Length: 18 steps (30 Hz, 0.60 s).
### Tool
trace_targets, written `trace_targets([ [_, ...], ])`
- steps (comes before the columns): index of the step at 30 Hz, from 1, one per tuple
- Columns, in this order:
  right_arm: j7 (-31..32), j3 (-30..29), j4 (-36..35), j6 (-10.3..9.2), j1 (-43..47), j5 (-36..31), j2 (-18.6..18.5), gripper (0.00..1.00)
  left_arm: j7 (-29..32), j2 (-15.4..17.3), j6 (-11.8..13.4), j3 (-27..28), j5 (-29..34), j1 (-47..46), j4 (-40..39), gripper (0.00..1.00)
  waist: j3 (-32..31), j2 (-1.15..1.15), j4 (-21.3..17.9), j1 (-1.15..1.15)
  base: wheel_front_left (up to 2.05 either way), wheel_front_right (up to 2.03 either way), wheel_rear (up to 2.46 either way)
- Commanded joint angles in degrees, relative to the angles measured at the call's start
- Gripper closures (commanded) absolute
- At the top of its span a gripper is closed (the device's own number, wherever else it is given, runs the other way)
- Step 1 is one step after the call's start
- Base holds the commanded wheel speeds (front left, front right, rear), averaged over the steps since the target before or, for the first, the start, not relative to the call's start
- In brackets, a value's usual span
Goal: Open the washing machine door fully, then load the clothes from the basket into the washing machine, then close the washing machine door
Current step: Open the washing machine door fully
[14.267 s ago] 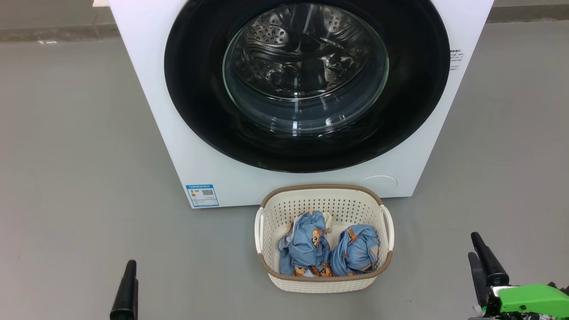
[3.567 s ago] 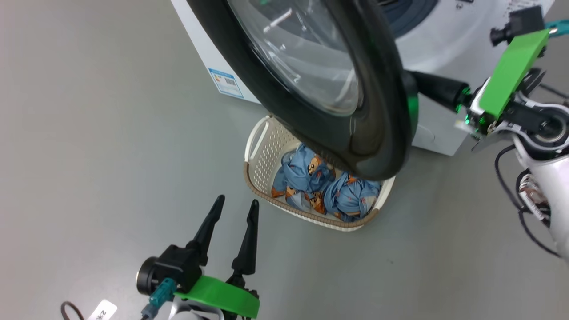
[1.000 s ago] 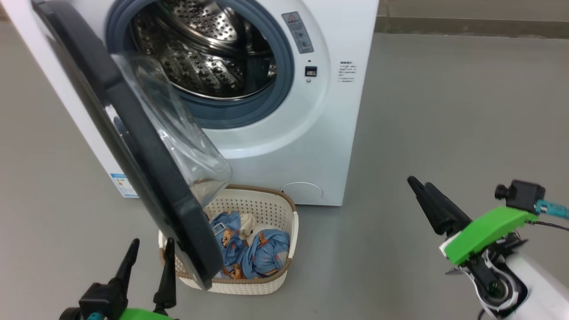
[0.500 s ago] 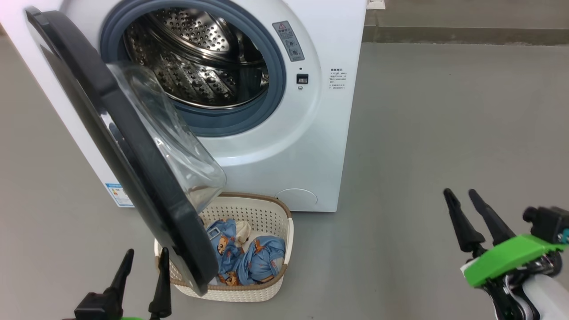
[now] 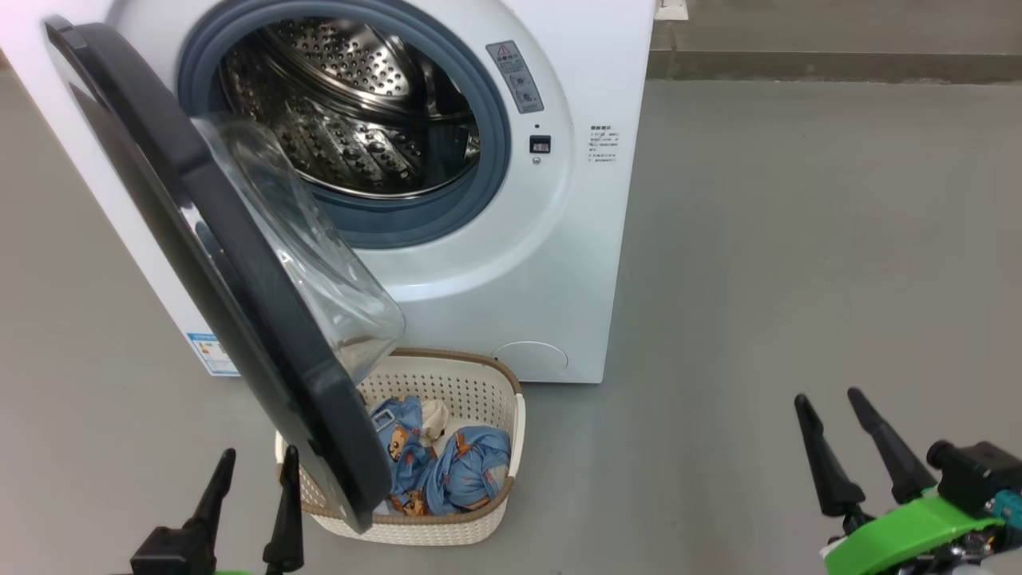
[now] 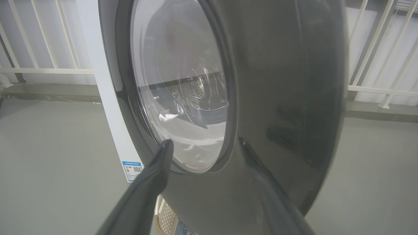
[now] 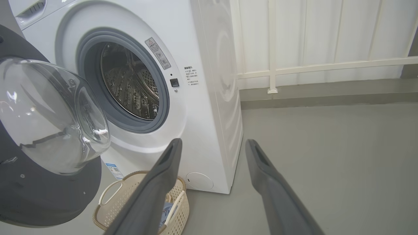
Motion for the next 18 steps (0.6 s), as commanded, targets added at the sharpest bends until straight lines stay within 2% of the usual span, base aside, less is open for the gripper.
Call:
trace_targets([
  [1, -0.7, 0.5, -1.5, 0.32, 0.2, -1.2, -0.8, 0.00, -0.5, 0.5, -0.3, 2.0, 0.6, -0.8, -1.0, 0.00, 0.0, 0.00, 0.0, 0.00, 0.00, 0.00, 0.00],
  [18, -0.7, -1.5, -1.3, 0.32, 3.3, -6.5, 1.1, 0.00, -0.5, -0.4, -0.5, 3.1, 0.9, 0.2, -0.9, 0.00, 0.0, 0.00, 0.3, 0.00, 0.00, 0.00, 0.00],
])
